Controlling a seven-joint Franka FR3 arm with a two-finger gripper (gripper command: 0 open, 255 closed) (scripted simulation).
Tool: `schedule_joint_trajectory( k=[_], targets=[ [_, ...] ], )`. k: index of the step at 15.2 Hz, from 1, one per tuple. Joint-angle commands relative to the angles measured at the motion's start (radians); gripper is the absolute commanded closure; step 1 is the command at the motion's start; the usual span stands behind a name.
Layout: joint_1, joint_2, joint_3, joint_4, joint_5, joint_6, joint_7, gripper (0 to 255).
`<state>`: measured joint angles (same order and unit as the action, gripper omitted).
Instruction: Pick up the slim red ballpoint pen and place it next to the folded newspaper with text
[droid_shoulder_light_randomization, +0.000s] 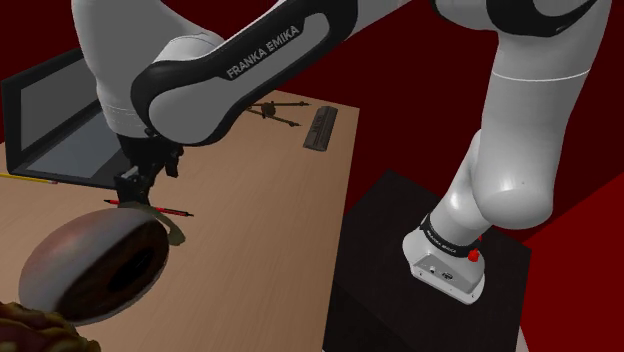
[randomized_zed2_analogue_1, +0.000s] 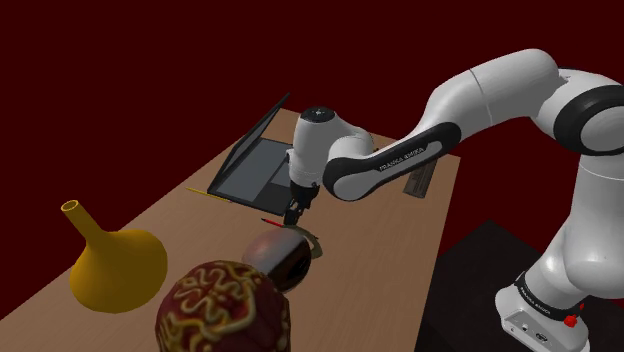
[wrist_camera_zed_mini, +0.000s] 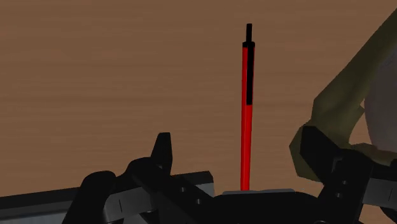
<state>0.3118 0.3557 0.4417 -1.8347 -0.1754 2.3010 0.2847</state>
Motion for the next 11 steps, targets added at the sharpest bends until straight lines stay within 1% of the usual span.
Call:
schedule_joint_trajectory(
  k=[1, 3, 4, 5, 7, 9, 11],
  targets=[
    [0.024, 0.013, 0.015, -0.030, 0.009, -0.142, 0.004, 0],
    [0.027, 0.012, 0.012, -0.030, 0.010, -0.142, 0.003, 0],
    [0.021, 0.002, 0.011, -0.056, 0.013, -0.125, -0.001, 255],
    [0.029, -0.001, 0.015, -0.064, 0.012, -0.122, 0.012, 255],
    [0.003, -0.049, 0.019, -0.150, 0.034, -0.079, -0.011, 255],
    [0.006, -0.023, 0.014, -0.105, 0.025, -0.102, -0.015, 255],
    [0.002, -0.030, 0.014, -0.109, 0.029, -0.104, -0.020, 255]
  ],
)
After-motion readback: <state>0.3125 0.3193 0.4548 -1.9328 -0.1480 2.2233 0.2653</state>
